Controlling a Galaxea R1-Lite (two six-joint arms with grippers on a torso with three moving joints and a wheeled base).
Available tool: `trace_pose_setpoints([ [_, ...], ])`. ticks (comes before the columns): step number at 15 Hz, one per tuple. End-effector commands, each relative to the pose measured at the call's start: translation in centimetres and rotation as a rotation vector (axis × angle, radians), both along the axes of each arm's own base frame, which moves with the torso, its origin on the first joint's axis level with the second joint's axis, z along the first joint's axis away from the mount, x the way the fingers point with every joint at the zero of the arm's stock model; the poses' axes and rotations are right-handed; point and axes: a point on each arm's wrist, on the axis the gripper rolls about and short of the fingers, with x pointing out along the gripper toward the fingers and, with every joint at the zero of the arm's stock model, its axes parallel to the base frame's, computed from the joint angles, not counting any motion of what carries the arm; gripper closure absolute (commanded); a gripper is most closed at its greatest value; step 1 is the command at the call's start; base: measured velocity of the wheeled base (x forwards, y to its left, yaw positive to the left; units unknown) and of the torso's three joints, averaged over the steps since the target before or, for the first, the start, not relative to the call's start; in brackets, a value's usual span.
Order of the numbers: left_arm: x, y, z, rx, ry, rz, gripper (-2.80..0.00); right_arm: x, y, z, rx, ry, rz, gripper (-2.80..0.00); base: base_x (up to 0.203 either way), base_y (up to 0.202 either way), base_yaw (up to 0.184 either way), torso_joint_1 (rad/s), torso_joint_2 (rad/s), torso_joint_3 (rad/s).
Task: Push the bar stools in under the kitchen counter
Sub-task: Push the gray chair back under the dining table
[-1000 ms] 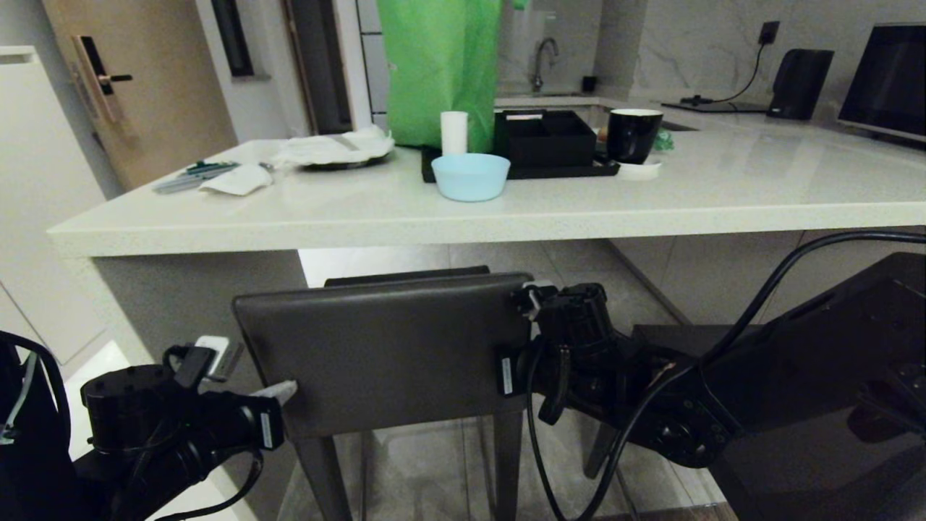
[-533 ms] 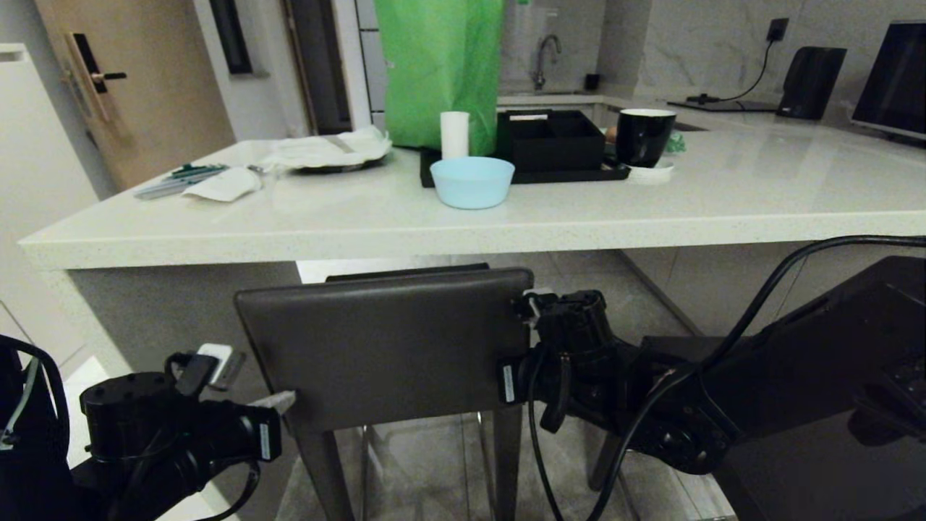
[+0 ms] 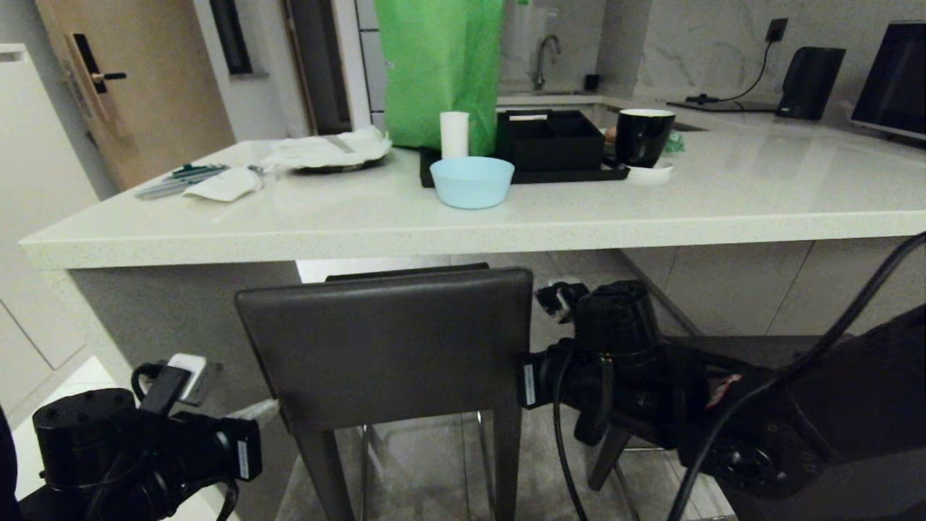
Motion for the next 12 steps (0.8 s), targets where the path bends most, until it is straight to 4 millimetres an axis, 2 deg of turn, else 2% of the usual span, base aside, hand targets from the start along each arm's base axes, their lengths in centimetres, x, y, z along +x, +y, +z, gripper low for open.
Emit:
trace_pose_setpoints([
  [1,-1.3,0.5,3.1,-0.018,-0.16,0.029,0.0,-3.2,-2.6,4.6,0.077,-0.096,0.004,0.0,0.0,0.0,0.0,0.0,0.0,0.0],
  [4,-3.6,1.5,6.7,-0.028,-0.343,0.091,0.0,-7.9,-7.1,9.2,0.11,-0.212,-0.014,0.0,0.0,0.0,0.0,0.0,0.0,0.0],
  [6,-5.8,2.4,8.5,-0.024,-0.428,0.142,0.0,-11.0,-11.3,11.3,0.097,-0.29,-0.083,0.0,0.0,0.0,0.0,0.0,0.0,0.0],
  [10,-10.9,3.0,10.8,-0.017,-0.508,0.204,0.0,-16.4,-19.5,12.8,-0.005,-0.445,-0.427,0.0,0.0,0.0,0.0,0.0,0.0,0.0],
  [12,-13.9,3.0,11.7,-0.013,-0.547,0.23,0.0,-19.7,-21.6,12.7,-0.032,-0.512,-0.571,0.0,0.0,0.0,0.0,0.0,0.0,0.0],
])
